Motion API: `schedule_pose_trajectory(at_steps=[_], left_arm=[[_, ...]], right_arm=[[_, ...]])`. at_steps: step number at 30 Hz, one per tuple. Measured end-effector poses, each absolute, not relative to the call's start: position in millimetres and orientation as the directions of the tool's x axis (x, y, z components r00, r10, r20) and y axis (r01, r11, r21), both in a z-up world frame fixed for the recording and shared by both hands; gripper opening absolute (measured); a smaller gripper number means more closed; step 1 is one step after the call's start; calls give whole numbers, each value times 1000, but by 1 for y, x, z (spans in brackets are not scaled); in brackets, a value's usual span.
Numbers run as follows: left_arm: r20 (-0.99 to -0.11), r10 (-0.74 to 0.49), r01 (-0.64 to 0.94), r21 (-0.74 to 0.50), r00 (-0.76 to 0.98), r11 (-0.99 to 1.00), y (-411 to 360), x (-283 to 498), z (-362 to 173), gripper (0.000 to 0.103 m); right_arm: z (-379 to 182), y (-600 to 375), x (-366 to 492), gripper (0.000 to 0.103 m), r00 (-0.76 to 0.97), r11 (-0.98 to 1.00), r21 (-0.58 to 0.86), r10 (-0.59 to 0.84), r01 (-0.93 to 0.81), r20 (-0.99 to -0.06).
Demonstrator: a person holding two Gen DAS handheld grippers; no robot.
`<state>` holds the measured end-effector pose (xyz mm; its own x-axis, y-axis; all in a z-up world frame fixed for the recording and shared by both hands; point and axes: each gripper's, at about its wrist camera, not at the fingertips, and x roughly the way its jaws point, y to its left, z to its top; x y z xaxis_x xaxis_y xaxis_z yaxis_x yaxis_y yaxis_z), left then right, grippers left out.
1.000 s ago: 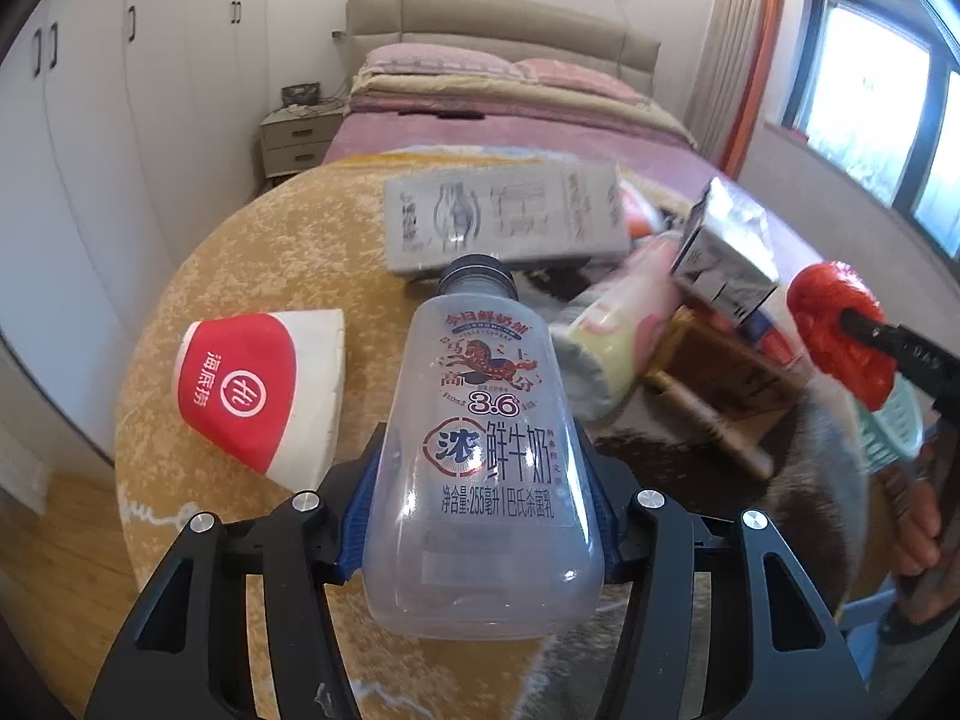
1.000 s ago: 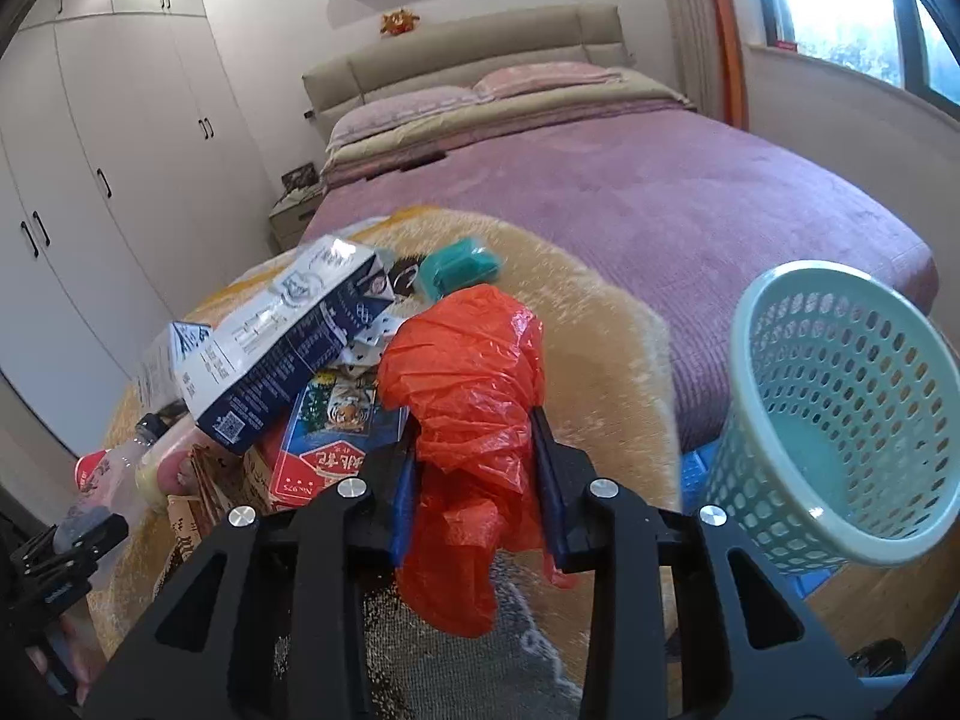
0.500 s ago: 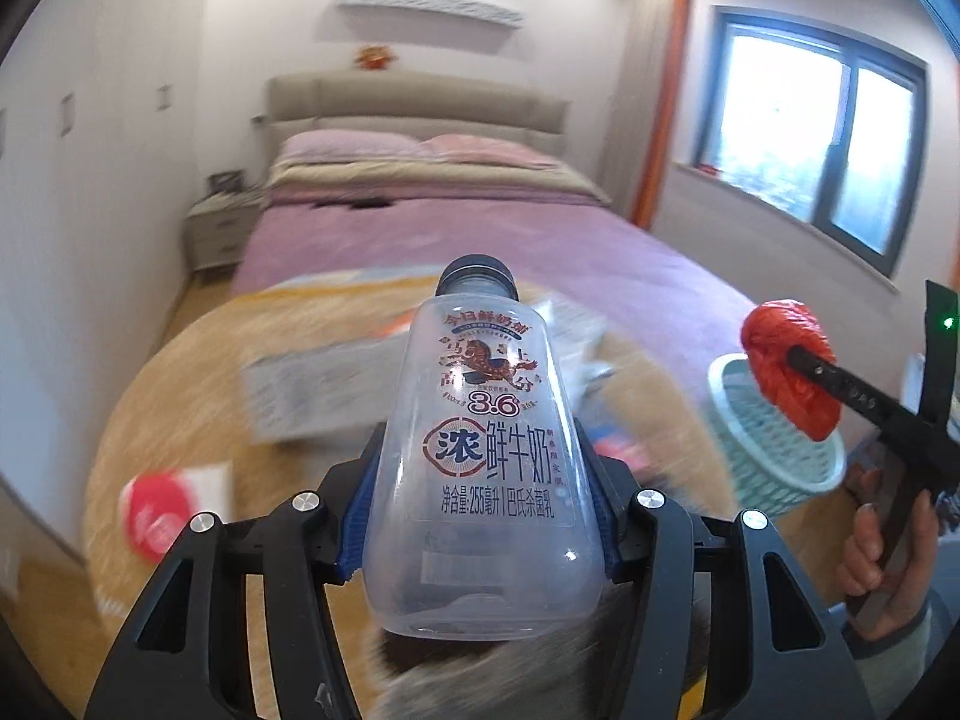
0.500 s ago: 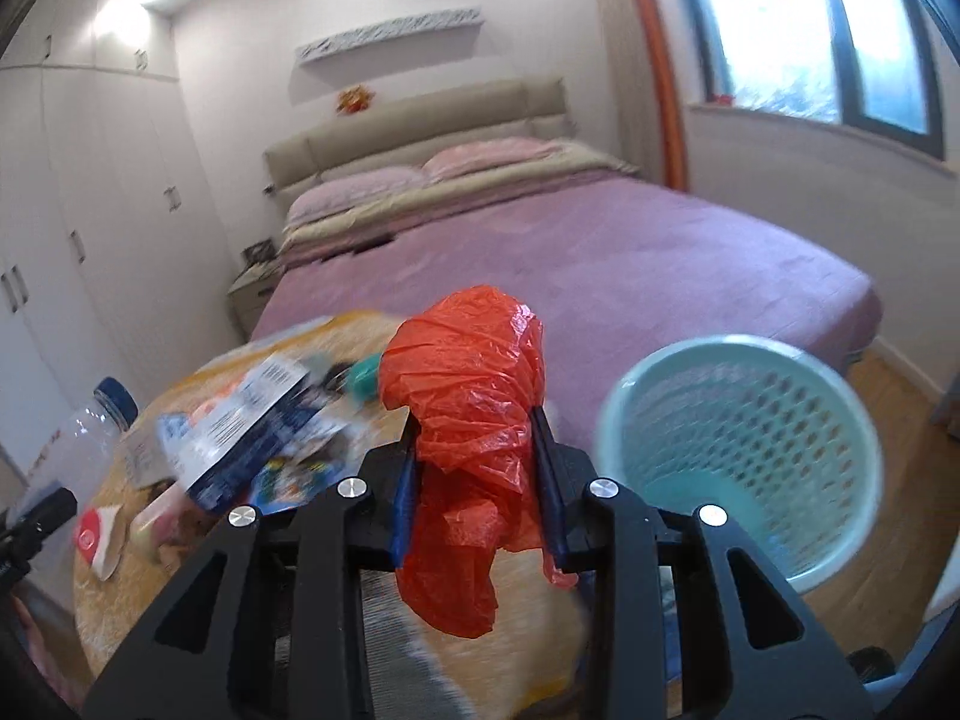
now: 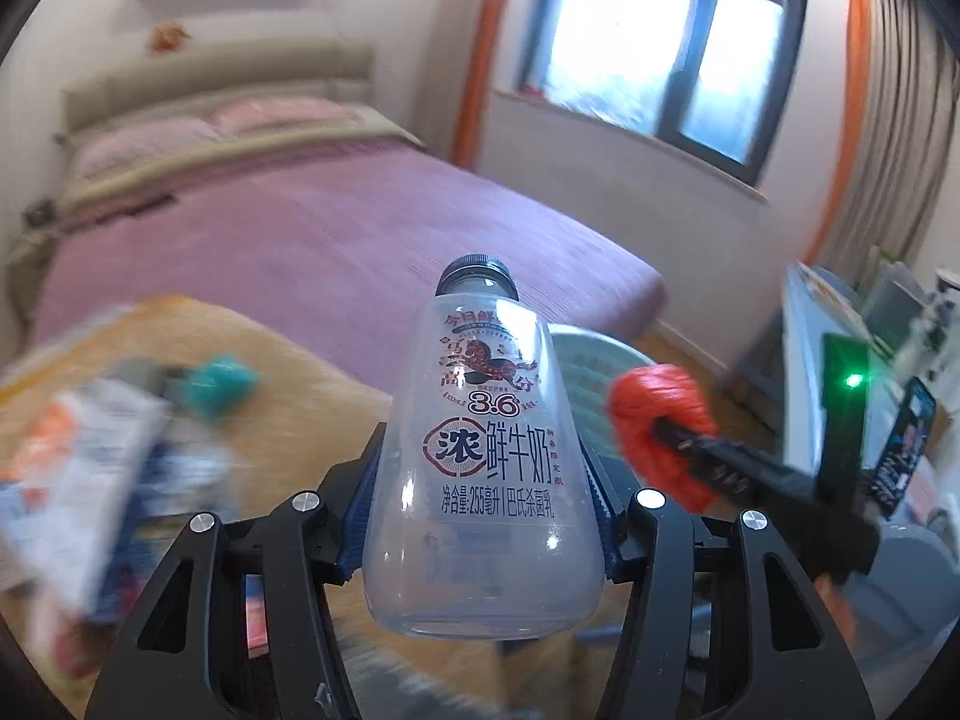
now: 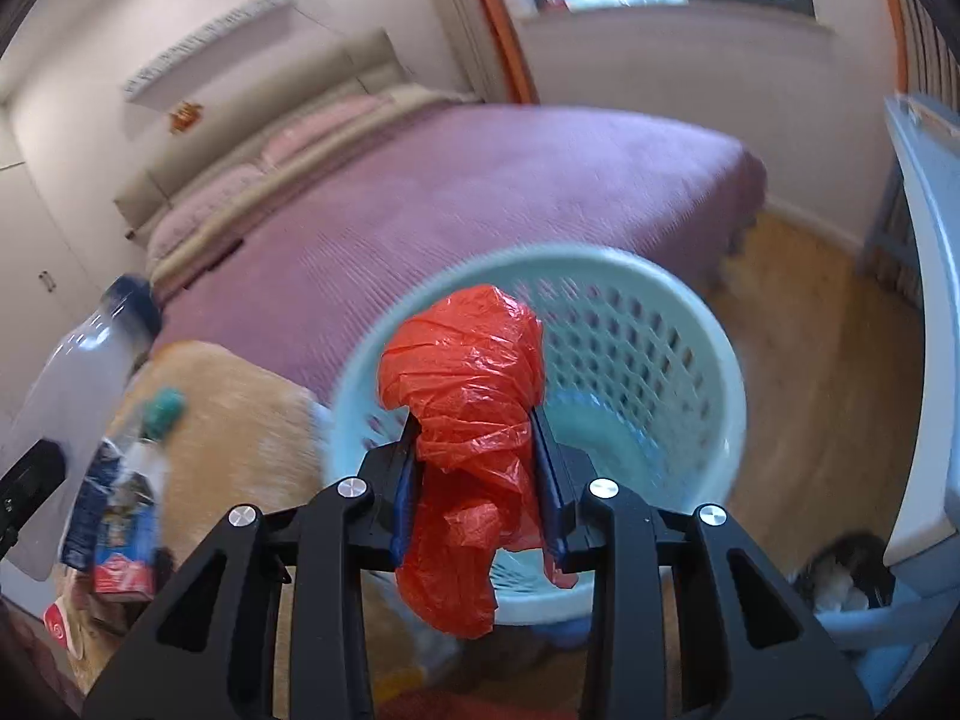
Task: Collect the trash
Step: 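Carry bottle and red bag to the blue basket and release both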
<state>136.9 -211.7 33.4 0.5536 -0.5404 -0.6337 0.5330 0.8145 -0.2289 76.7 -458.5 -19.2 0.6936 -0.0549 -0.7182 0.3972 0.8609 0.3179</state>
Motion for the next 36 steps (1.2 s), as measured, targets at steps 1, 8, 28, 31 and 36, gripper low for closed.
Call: schedule_pose_trajectory(at_steps=[1,8,28,31,36], left_arm=[[-648,-553,542,-248,523,803,-223,145,26,54],[-731,-556,550,-295,396,781,-278,177,-35,54],[-747,-579,535,-360,326,765,-282,180,-54,81],[-718,-606,541,-377,341,751,-268,172,-43,81],[-683,-620,553,-365,387,748,-241,151,-21,81]], right_arm=[[-24,-461,78,30,686,859,314,-58,405,-726],[-47,-460,83,32,656,869,268,-82,416,-750],[-55,-471,80,60,634,848,280,-82,450,-769],[-52,-469,79,61,644,850,283,-84,444,-761],[-37,-457,85,69,671,871,246,-121,425,-731]])
